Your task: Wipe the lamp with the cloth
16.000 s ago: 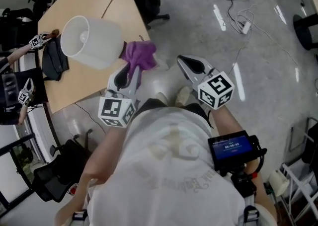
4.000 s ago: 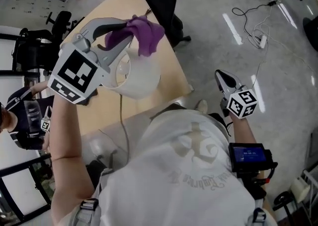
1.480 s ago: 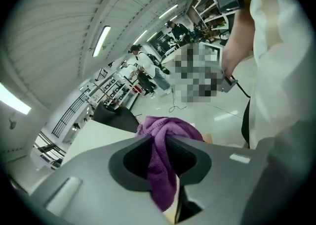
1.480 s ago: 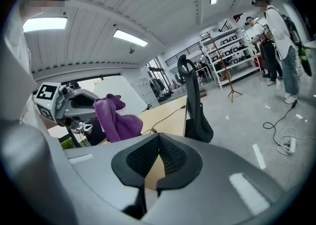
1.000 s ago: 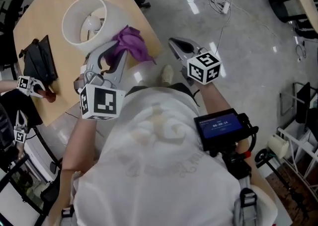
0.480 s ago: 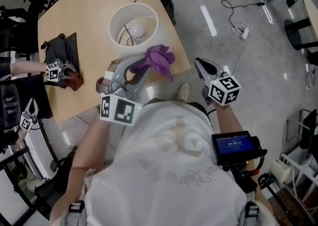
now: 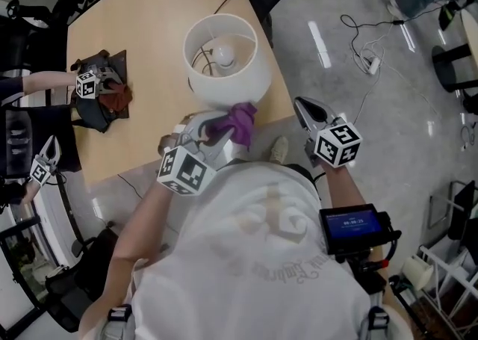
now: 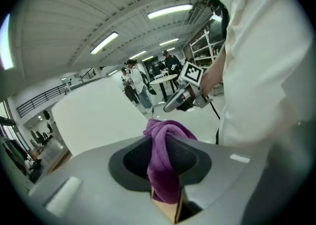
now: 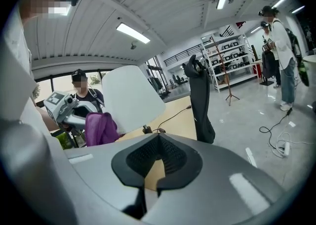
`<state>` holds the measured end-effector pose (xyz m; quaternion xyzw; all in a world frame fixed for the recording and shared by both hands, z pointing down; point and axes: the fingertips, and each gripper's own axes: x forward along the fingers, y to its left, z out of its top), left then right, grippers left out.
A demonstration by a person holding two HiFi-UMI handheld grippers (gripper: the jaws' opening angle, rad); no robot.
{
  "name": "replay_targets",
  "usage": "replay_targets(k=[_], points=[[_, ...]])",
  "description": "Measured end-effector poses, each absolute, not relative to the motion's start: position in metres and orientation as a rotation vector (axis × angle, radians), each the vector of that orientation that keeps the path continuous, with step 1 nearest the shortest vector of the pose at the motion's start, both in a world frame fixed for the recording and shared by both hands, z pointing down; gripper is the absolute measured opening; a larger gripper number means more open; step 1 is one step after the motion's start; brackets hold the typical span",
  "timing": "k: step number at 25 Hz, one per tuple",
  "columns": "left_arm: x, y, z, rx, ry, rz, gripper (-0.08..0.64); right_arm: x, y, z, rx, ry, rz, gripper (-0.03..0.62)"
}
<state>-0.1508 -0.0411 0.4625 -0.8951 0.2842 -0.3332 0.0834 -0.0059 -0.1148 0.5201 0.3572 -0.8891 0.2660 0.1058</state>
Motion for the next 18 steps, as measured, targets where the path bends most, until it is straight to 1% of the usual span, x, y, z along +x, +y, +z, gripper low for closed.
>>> replay_targets(k=[2, 5, 7, 9, 14, 18], points=[[-0.156, -0.044, 0.423, -2.706, 0.916, -0.857, 0.086, -0.01, -0.116, 0.518, 1.041, -2.622, 0.786, 0.014], [-0.161, -0.055, 0.339, -2.896, 1.07, -0.475, 0.086, -0.014, -0.115, 0.514, 1.032, -2.625, 0.795, 0.014], [-0.172, -0.061, 0.297, -2.979, 1.132, -0.372, 0.086, -0.017, -0.115, 0.511, 1.027, -2.632, 0.801, 0.014], [-0.186, -0.072, 0.27, -2.91, 1.152, -0.444, 0.086, -0.02, -0.116, 0.512, 1.024, -2.646, 0.803, 0.014], [-0.228, -0.121, 0.221, -2.553, 1.252, -0.73, 0.086, -0.015, -0.118, 0.516, 1.051, -2.667, 0.814, 0.014], [-0.245, -0.152, 0.207, -2.315, 1.12, -0.977, 0.087, -0.001, -0.122, 0.519, 1.111, -2.662, 0.853, 0.014]])
